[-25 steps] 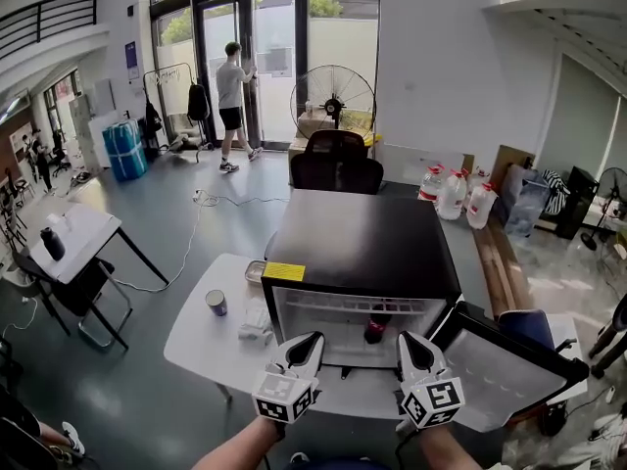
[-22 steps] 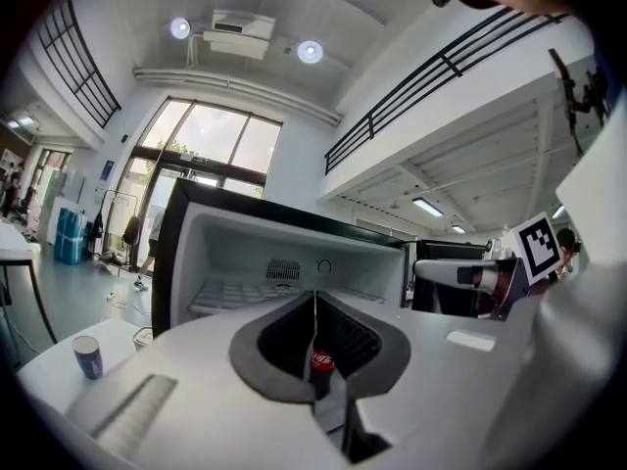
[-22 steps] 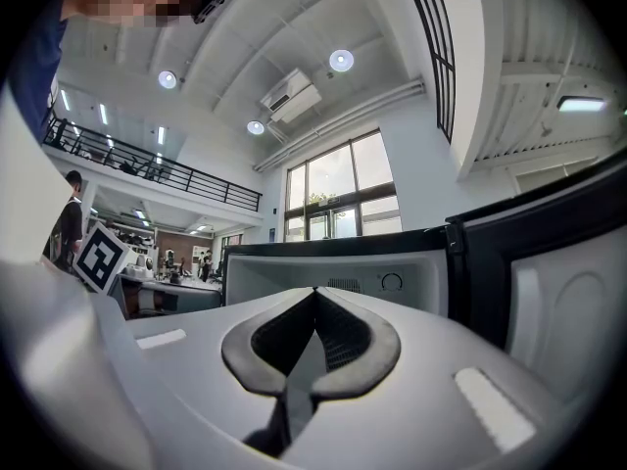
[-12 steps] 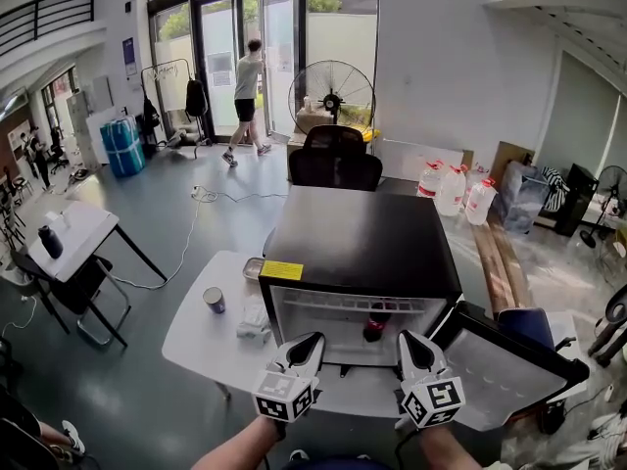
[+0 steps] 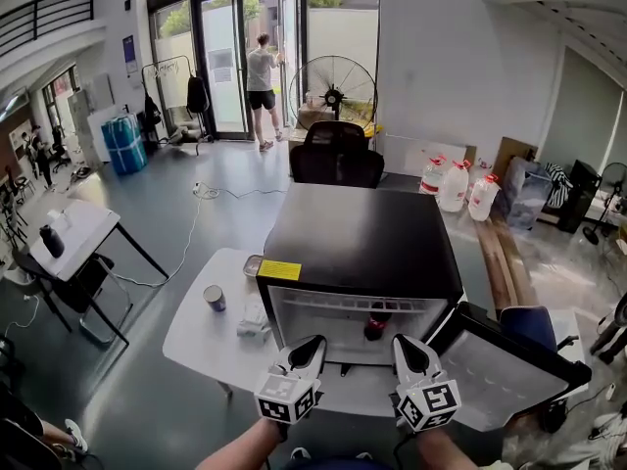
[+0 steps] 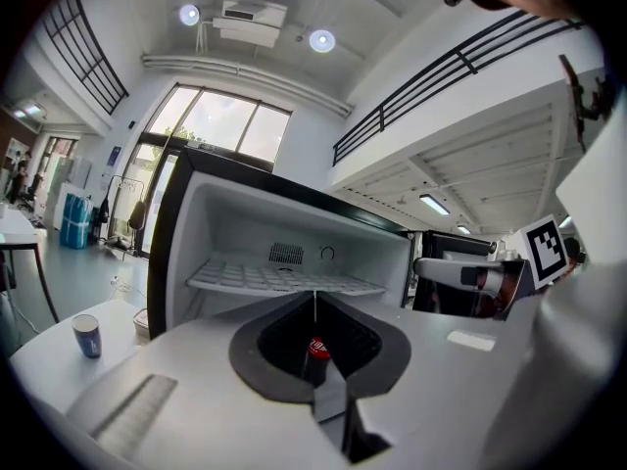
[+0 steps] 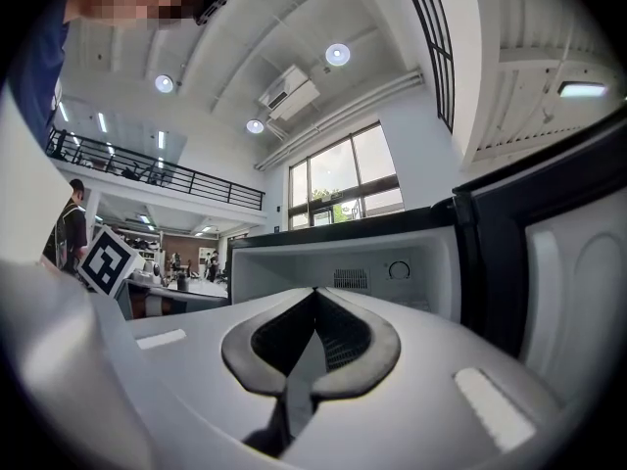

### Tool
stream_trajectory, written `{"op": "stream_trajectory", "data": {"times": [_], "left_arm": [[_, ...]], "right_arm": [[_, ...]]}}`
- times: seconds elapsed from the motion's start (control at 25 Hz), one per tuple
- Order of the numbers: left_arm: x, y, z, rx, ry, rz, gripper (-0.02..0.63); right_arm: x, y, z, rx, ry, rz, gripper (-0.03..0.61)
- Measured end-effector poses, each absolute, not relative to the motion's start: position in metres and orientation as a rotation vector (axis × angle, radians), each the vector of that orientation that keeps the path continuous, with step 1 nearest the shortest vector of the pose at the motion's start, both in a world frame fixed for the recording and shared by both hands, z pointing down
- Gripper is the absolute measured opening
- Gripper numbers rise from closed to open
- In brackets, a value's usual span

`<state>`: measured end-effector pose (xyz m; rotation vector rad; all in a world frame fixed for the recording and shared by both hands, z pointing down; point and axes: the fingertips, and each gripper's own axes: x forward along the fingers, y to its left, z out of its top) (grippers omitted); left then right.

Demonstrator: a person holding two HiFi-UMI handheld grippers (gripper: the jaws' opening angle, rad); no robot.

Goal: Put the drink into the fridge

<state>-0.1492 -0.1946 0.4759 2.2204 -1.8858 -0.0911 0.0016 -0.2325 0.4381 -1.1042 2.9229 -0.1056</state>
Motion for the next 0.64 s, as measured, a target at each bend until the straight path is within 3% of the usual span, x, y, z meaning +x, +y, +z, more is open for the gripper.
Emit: {"op": "stream_trajectory", "data": {"times": [0.64], "left_arm": [[-0.125, -0.202, 0.501, 2.181, -1.832, -0.059, 0.009]], "right_arm": [[0.005, -0.227, 0.457, -1.052, 2.953, -0.17, 0.006]]}}
